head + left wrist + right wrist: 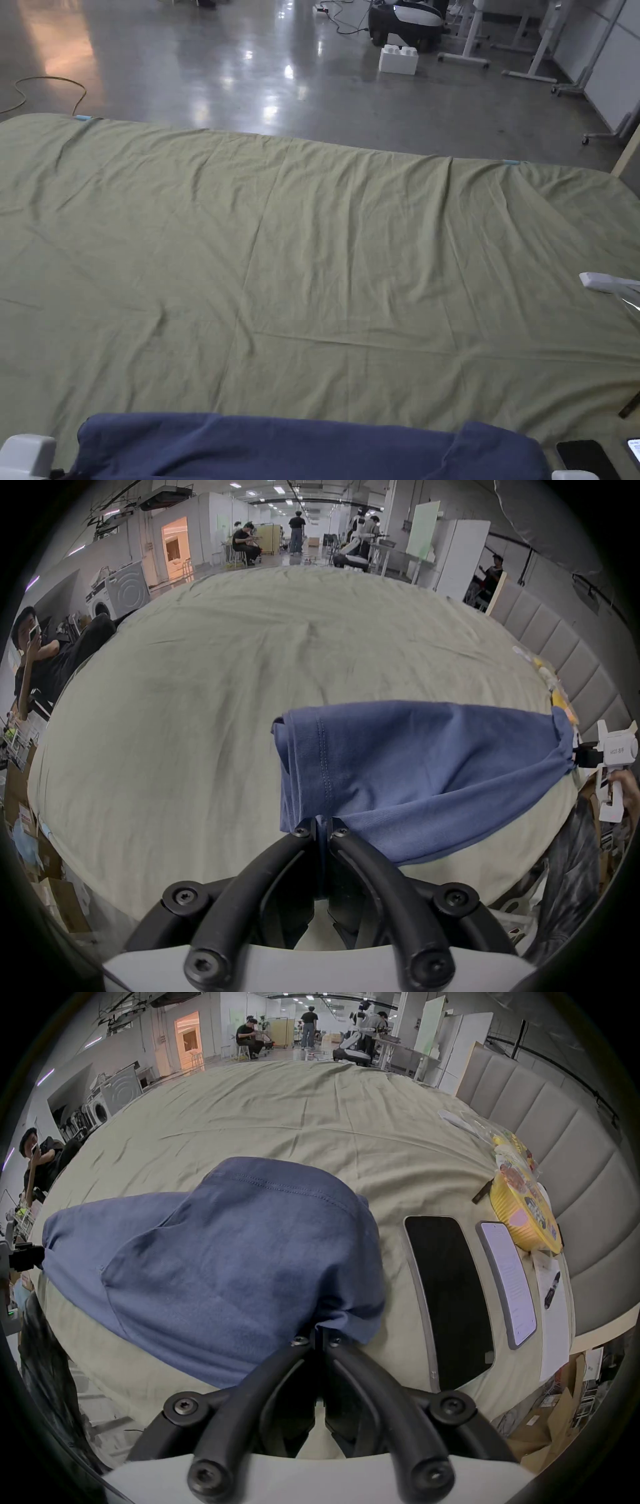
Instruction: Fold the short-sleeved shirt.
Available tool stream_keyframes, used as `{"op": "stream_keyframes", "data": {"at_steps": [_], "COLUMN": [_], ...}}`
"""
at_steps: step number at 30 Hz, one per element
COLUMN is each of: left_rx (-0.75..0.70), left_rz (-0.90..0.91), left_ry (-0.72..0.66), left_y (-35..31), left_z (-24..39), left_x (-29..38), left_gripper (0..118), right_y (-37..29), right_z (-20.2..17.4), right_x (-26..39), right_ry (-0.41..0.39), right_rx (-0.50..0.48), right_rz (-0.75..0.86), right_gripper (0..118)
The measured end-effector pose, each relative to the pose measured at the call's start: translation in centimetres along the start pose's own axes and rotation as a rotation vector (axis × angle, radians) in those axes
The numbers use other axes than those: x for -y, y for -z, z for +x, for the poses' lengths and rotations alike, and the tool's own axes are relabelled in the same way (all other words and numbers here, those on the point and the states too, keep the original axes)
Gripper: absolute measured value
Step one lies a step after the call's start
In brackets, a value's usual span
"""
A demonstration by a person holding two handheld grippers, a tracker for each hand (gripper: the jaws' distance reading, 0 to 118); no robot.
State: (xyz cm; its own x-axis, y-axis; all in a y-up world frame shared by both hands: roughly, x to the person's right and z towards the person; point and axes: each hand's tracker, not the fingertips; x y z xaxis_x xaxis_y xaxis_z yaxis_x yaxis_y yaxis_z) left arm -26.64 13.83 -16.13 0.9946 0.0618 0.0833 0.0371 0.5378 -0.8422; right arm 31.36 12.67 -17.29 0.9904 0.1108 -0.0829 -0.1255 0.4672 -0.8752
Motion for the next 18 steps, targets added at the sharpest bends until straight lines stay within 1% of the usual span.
{"op": "stream_keyframes", "data": {"at_steps": [1, 2, 3, 4, 5, 6, 7, 8, 11, 13, 16, 18], "left_rx": [-0.007, -0.013, -0.018, -0.021, -0.022, -0.03, -0.034, -0.035, -0.045, -0.054, -0.092, -0.117], "left_rz": [0.002, 0.007, 0.014, 0.023, 0.042, 0.09, 0.131, 0.165, 0.264, 0.336, 0.446, 0.521], "left_ry": [0.005, 0.007, 0.007, 0.001, -0.002, 0.0, 0.001, 0.002, -0.001, 0.014, 0.049, 0.053], "left_y": [-0.1, -0.3, -0.6, -1.1, -1.5, -2.1, -2.7, -3.1, -4.4, -4.9, -5.3, -5.9], "left_z": [0.3, 0.5, 0.7, 0.6, 0.7, 0.9, 1.1, 1.2, 2.5, 3.7, 5.9, 7.4], "left_x": [0.1, 0.1, 0.1, 0.0, -0.3, -0.6, -1.1, -1.8, -4.1, -6.0, -8.3, -9.5], "left_gripper": [8, 16, 26, 40, 51, 54, 57, 64, 65, 65, 65, 64], "right_y": [-0.1, -0.6, -1.2, -2.0, -2.8, -3.7, -4.8, -5.7, -8.0, -8.7, -9.1, -9.4], "right_z": [-0.2, -0.3, -0.4, -0.6, -0.8, -0.8, -0.9, -1.1, -2.2, -3.4, -5.8, -7.5], "right_x": [-0.1, 0.0, -0.2, -0.6, -1.0, -1.3, -1.9, -2.6, -4.7, -6.2, -8.3, -9.5], "right_ry": [-0.007, -0.015, -0.033, -0.04, -0.047, -0.048, -0.033, -0.012, 0.05, 0.065, 0.064, 0.078], "right_rx": [0.011, 0.017, 0.06, 0.12, 0.164, 0.176, 0.156, 0.142, 0.108, 0.079, 0.081, 0.082], "right_rz": [0.006, 0.014, 0.017, 0.021, 0.036, 0.081, 0.149, 0.196, 0.343, 0.464, 0.576, 0.671], "right_gripper": [15, 32, 48, 63, 67, 71, 73, 79, 81, 84, 85, 85]}}
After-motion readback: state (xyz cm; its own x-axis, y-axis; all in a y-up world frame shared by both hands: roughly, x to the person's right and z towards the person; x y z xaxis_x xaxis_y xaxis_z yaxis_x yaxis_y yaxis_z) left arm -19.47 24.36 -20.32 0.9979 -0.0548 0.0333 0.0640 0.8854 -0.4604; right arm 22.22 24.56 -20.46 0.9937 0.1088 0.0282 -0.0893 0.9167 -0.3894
